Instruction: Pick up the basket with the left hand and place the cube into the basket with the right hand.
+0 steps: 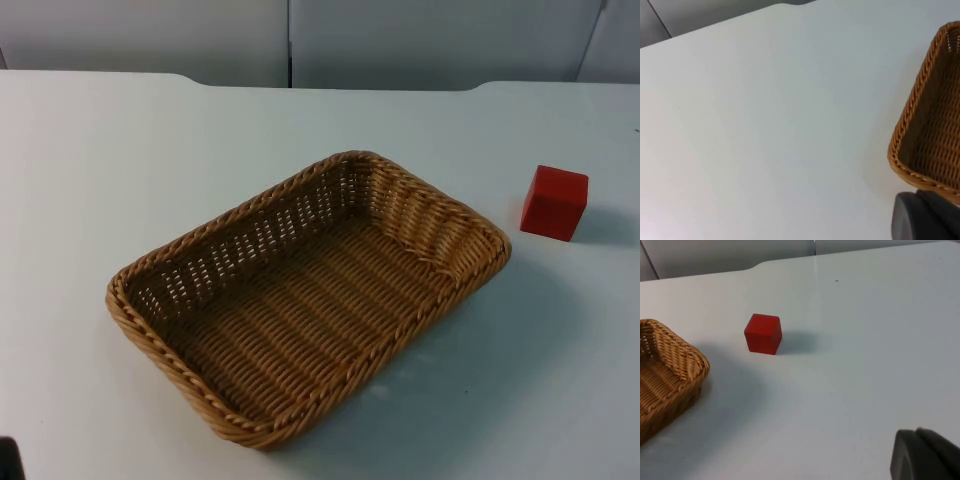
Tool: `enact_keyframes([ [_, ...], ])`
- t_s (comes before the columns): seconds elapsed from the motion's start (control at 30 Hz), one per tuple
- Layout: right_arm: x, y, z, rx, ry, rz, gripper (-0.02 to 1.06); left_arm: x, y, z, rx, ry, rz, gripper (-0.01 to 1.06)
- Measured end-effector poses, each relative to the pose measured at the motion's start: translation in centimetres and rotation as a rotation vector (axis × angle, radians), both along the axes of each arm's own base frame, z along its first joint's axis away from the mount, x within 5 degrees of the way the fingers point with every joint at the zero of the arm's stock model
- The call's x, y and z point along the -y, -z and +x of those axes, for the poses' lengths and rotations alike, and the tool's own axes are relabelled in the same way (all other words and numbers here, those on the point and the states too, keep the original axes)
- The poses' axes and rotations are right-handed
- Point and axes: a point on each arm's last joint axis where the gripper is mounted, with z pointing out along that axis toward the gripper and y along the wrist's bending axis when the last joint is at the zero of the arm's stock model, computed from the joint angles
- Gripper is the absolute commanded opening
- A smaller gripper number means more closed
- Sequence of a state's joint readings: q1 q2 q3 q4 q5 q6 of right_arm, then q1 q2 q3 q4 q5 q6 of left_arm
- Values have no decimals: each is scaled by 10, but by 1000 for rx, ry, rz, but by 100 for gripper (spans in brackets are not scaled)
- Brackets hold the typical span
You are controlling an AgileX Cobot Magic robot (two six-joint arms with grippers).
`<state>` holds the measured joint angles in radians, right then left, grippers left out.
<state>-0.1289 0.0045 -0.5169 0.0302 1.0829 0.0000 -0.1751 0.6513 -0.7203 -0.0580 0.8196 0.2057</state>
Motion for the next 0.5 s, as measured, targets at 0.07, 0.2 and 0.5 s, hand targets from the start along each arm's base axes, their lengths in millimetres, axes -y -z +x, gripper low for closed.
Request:
enact_keyframes([
  [0.07, 0, 0, 0, 0, 0, 0, 0, -1, 0, 0, -1, -1, 9, 0],
  [0.2, 0, 0, 0, 0, 0, 0, 0, -4, 1, 0, -2, -9, 59, 0],
  [0.5, 0, 0, 0, 0, 0, 0, 0, 5, 6, 24, -5, 0, -9, 0],
])
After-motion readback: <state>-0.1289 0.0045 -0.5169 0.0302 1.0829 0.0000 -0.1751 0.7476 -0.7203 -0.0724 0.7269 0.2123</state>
